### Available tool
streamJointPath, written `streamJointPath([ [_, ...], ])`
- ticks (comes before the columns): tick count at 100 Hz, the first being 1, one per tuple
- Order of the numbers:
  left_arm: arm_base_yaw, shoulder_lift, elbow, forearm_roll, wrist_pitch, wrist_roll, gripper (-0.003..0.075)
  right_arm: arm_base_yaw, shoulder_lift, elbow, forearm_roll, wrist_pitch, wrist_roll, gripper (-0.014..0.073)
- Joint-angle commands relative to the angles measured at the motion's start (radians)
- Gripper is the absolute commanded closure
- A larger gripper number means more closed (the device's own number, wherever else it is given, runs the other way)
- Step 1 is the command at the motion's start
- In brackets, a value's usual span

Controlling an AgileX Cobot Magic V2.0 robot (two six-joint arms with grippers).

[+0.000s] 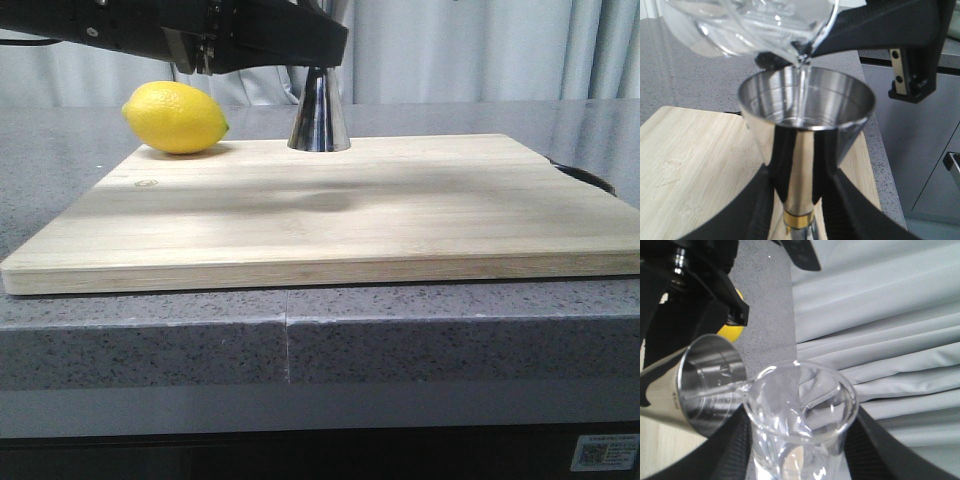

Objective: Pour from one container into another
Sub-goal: 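Keep tilting the beaker to pour liquid into the jigger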

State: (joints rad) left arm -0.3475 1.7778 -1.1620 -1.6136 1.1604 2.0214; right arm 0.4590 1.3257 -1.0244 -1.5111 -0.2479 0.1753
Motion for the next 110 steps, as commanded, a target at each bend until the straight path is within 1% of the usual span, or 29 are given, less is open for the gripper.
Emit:
streamJointPath([
  [1,-0.009,-0.039,-0.032,-0.079,0.109,0.001,0.0531,0.001,-0.028,-0.042,0.0,-0.005,-0.01,0.0431],
  [40,-0.009,-0.039,-0.032,-0.079,0.109,0.001,0.0531,0.001,-0.028,-0.103,-0.012,0.004,-0.01,0.0431],
  [110,-0.009,-0.039,-0.032,-0.076,0.109,0.001,0.0531,0.001,-0.028,-0.105,-0.094,0.006,-0.01,0.0431],
])
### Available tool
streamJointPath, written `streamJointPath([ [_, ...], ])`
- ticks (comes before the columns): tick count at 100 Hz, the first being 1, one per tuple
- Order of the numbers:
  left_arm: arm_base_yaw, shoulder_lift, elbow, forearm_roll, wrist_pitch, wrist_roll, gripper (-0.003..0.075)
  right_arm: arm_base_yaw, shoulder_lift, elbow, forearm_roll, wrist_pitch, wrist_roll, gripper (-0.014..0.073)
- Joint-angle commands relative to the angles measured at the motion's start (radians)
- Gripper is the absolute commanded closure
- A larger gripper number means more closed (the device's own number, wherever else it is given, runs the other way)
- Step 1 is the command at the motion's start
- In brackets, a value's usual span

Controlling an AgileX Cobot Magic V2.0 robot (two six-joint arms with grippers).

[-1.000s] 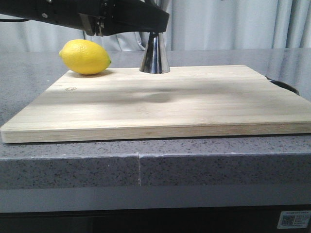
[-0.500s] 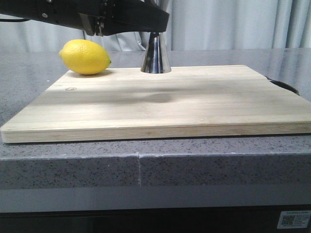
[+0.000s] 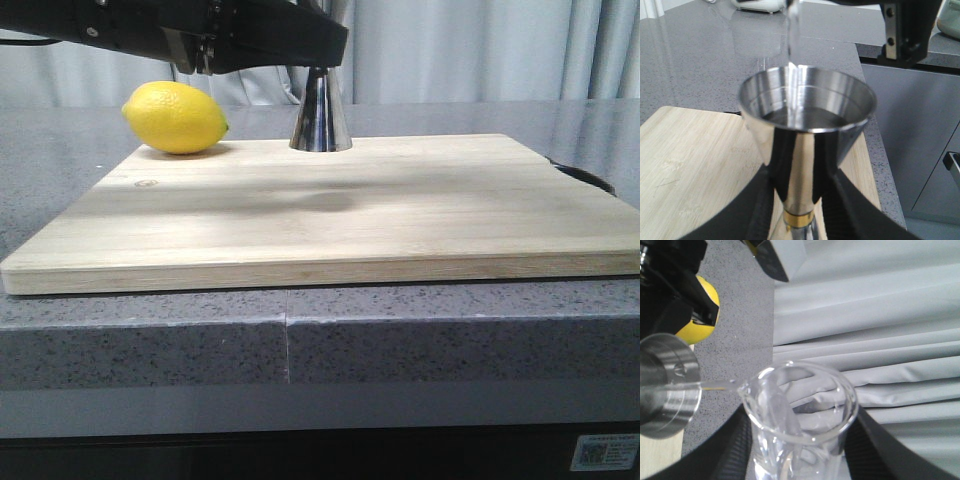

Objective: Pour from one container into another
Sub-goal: 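Keep tilting the beaker to pour liquid into the jigger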

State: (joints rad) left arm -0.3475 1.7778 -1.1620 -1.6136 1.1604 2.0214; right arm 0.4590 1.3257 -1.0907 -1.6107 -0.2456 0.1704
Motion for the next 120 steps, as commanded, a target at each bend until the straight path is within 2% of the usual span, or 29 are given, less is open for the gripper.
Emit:
streamJointPath([
  [1,-0.009,-0.039,-0.032,-0.076,0.109,0.001,0.0531,0.001,-0.028,-0.038,0.006,0.004,-0.005,0.0431],
  [120,-0.009,-0.039,-0.032,-0.076,0.104,0.001,0.0531,0.001,-0.028,-0.038,-0.058,0.007,-0.005,0.0431],
])
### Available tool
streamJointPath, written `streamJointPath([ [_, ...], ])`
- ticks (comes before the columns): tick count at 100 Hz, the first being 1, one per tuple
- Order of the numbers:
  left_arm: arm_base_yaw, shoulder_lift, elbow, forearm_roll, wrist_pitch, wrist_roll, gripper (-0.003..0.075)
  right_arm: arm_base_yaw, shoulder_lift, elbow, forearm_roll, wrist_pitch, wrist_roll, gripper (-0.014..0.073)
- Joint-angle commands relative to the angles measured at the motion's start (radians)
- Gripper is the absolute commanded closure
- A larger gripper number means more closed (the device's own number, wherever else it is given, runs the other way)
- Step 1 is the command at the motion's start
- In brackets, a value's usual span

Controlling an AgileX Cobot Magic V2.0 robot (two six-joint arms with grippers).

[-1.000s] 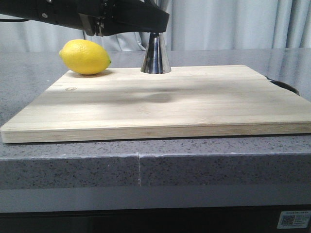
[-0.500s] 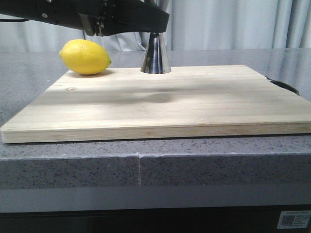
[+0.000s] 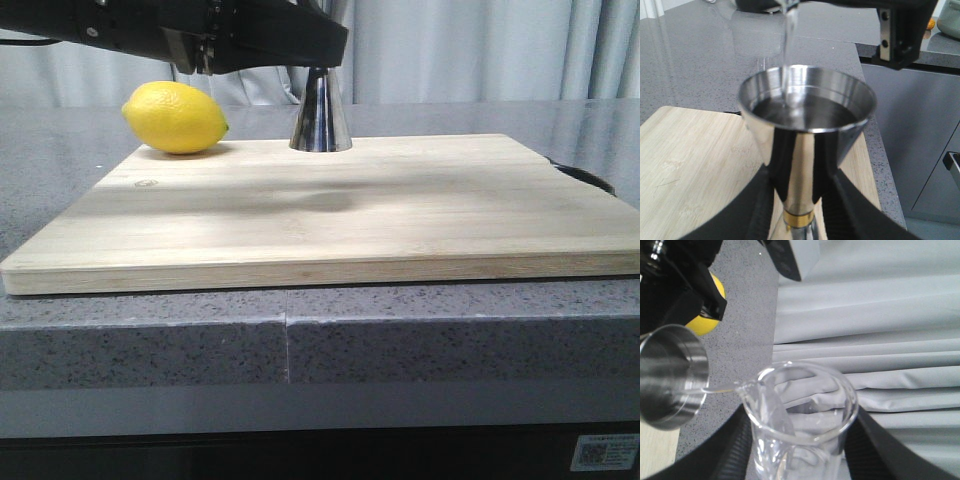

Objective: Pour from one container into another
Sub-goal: 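Keep tilting the beaker to pour liquid into the jigger, then tilt the emptied beaker upright with the right gripper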

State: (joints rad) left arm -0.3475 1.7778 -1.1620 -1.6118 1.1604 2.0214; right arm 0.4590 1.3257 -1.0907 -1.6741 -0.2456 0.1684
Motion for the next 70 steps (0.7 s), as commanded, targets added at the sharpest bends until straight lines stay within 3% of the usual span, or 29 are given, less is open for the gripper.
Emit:
streamJointPath([
  [1,-0.009,-0.039,-0.032,-0.077,0.104,0.001,0.0531,0.001,-0.028,-0.038,0.005,0.007,-0.003,0.0431],
  [70,-0.009,-0.039,-0.032,-0.077,0.104,0.001,0.0531,0.001,-0.028,-0.038,-0.022,0.008,-0.003,0.0431],
])
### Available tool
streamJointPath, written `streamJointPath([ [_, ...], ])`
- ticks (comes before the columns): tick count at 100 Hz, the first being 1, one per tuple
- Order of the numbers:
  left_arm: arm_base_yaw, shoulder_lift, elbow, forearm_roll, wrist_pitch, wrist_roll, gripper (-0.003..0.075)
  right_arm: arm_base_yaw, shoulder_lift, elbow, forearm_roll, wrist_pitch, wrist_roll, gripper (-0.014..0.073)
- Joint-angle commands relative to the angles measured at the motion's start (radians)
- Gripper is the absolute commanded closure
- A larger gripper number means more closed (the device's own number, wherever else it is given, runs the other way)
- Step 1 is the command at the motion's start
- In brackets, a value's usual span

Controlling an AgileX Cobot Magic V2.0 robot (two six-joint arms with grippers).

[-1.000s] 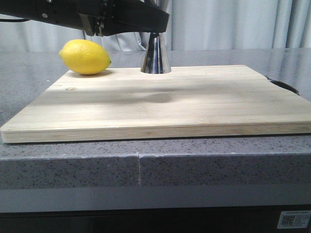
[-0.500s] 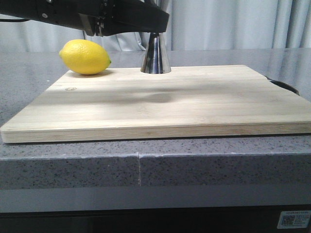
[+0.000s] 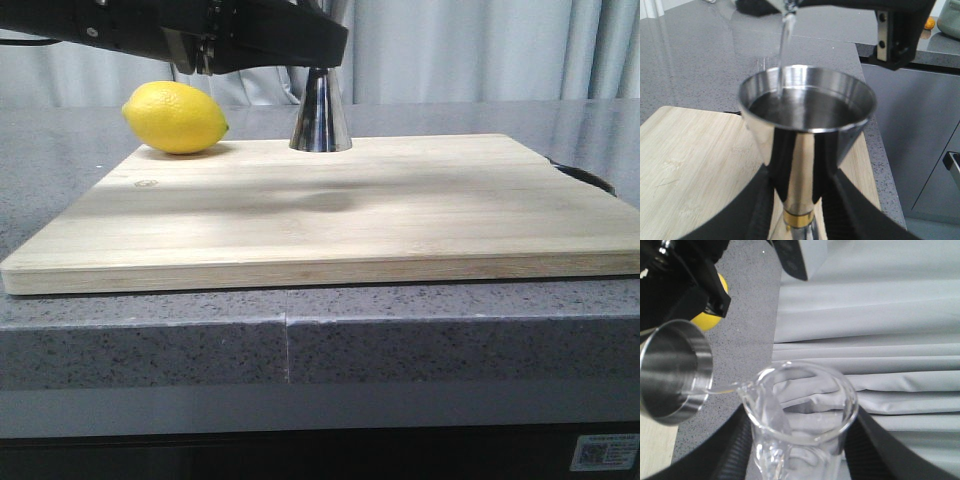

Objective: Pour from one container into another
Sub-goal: 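Tilt the emptied beaker upright with the right gripper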

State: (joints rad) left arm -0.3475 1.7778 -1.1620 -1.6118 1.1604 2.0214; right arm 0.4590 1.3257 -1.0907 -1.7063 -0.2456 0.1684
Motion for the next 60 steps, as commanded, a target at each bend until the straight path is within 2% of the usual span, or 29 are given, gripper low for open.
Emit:
streamJointPath([
  [1,-0.009,-0.039,-0.032,-0.077,0.104,0.001,0.0531,0.001,-0.028,-0.038,0.011,0.008,-0.003,0.0431],
  [32,-0.009,-0.039,-0.032,-0.077,0.104,0.001,0.0531,0.001,-0.028,-0.038,0.029,0.008,0.01,0.0431],
  [60,-0.009,-0.039,-0.032,-0.077,0.102,0.001,0.0531,0.001,-0.03,-0.038,0.195,0.002,0.026,0.0431],
])
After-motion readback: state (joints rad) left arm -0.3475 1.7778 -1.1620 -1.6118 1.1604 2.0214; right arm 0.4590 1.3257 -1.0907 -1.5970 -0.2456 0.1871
